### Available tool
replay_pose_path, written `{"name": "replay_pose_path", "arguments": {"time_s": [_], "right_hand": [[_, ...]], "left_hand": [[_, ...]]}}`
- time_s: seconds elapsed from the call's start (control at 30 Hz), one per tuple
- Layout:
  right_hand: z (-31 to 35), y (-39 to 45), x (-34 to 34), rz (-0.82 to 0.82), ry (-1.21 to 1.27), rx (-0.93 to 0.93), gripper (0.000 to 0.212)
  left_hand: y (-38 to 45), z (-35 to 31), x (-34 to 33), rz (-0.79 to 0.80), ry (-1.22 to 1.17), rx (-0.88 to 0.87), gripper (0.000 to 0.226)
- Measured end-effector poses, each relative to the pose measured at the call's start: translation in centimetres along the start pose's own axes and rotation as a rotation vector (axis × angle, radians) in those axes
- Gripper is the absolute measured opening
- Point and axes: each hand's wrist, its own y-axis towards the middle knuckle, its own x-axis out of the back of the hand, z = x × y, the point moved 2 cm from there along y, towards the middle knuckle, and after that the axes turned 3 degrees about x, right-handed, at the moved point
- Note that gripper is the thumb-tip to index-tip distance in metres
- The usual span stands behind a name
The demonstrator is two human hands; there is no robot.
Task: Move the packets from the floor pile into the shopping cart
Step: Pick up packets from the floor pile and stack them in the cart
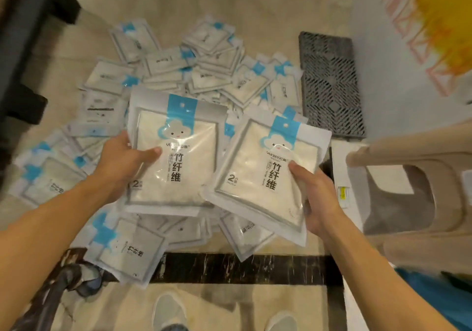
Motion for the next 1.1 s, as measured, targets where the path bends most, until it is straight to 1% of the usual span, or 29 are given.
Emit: {"name": "replay_pose_path", "arguments": {"time_s": [0.2, 0.4, 0.47, 0.6, 0.7, 0.87, 0.97, 1.07, 1.1], "right_hand": [[16.1, -7.3, -7.7, 0.120, -0.110, 0.097, 0.030], [31.0, -19.2, -17.4, 0.265, -0.253, 0.209, 0.021], [35.1, -23.4, -21.2, 0.308, -0.278, 0.252, 0.023], [41.3, -32.2, -29.2, 0.444, -0.301, 0.304, 0.026], [44.4, -38.7, -34.9, 0.555, -0.315, 0.316, 0.028], [46.6, -48.2, -42.5, 0.740, -0.376, 0.353, 0.039], [46.3, -53.5, -45.7, 0.857, -0.389, 0.364, 0.035], [45.2, -58.1, -47.4, 0.986, -0.414, 0.376, 0.032], [44.7, -59.4, -47.7, 1.027, -0.427, 0.379, 0.033]], "left_hand": [[-5.0, -15.0, 8.6, -0.034, -0.113, -0.059, 0.028], [-14.1, -29.3, 20.5, -0.096, -0.255, -0.131, 0.036], [-17.8, -33.2, 25.1, -0.136, -0.291, -0.150, 0.037], [-25.4, -39.5, 34.4, -0.257, -0.359, -0.204, 0.026], [-31.2, -42.2, 41.2, -0.338, -0.413, -0.247, 0.024], [-41.0, -43.4, 50.8, -0.519, -0.473, -0.321, 0.030], [-47.4, -42.4, 55.3, -0.615, -0.486, -0.341, 0.027], [-53.7, -40.1, 58.4, -0.715, -0.511, -0.339, 0.034], [-55.8, -39.3, 58.9, -0.757, -0.524, -0.340, 0.030]]}}
